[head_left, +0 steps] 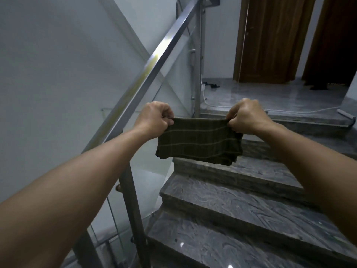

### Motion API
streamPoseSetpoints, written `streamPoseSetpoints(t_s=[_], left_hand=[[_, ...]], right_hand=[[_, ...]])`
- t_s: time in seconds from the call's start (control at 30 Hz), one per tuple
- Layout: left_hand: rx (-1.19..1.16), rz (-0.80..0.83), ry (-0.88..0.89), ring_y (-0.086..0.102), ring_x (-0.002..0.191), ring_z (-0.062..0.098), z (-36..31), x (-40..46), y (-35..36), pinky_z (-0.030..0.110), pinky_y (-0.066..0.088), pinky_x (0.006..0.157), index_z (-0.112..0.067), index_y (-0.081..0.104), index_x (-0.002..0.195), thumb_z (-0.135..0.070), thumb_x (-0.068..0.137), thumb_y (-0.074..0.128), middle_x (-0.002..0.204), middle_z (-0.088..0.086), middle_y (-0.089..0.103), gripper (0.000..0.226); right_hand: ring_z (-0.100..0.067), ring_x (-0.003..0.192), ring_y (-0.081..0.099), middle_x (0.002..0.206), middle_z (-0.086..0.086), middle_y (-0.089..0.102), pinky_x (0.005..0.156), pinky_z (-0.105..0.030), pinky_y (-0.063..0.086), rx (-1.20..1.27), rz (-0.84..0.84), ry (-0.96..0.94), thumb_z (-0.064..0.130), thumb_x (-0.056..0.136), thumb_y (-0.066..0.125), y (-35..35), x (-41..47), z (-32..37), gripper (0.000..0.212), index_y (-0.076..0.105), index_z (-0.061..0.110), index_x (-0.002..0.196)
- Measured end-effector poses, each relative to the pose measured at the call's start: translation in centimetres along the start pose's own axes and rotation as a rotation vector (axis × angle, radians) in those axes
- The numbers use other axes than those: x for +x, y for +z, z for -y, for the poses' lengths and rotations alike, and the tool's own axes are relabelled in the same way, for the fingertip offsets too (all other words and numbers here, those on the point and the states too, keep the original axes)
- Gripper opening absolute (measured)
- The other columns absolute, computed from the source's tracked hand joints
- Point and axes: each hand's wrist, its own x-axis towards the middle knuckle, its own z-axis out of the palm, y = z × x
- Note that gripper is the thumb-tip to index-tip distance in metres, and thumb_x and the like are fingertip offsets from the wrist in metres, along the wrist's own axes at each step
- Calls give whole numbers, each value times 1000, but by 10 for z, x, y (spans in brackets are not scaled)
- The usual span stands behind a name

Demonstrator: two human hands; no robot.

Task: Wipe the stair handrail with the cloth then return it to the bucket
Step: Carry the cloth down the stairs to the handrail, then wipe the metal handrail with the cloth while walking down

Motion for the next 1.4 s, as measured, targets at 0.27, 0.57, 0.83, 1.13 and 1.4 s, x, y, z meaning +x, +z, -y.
streamPoseSetpoints(t_s=[0.27, 0.57, 0.83, 1.13, 1.4], left_hand=[[4, -95, 21, 60, 74, 10, 23, 121, -34, 28, 53, 68, -19, 69, 84, -15, 82, 73, 81, -3, 64, 6], [19, -157, -22, 60, 74, 17, 30, 259, -76, 24, 45, 59, -22, 67, 75, -13, 77, 76, 77, -3, 62, 13], [-2, -244, -4, 58, 75, 17, 31, 353, -68, 22, 40, 59, -20, 66, 77, -12, 79, 74, 82, 0, 62, 11], [13, -318, -37, 57, 74, 17, 11, 480, -48, 23, 42, 64, -11, 70, 87, -11, 81, 73, 81, 2, 62, 7], [69, -398, -192, 62, 80, 24, 15, 569, -49, 29, 48, 71, -14, 69, 81, -16, 81, 72, 85, 8, 68, 3]], right_hand=[[-21, 78, 67, 80, -8, 71, 71, -37, 60, 84, -128, -39, -1, 80, 67, 3, 133, 32, 13, 74, 10, 79], [-16, 78, 65, 81, -7, 70, 64, -23, 52, 150, -227, -42, 7, 72, 80, -21, 265, 78, 11, 76, 4, 82], [-24, 81, 64, 85, -10, 69, 70, -37, 59, 110, -462, -48, 1, 80, 66, -24, 375, 87, 12, 74, 9, 84], [-25, 79, 63, 83, -9, 69, 69, -34, 56, 189, -542, -37, 8, 86, 58, -32, 522, 75, 17, 73, 10, 92], [-30, 104, 64, 115, -11, 67, 91, -44, 54, 335, -326, -257, 21, 88, 59, -36, 635, 95, 39, 57, 10, 126]])
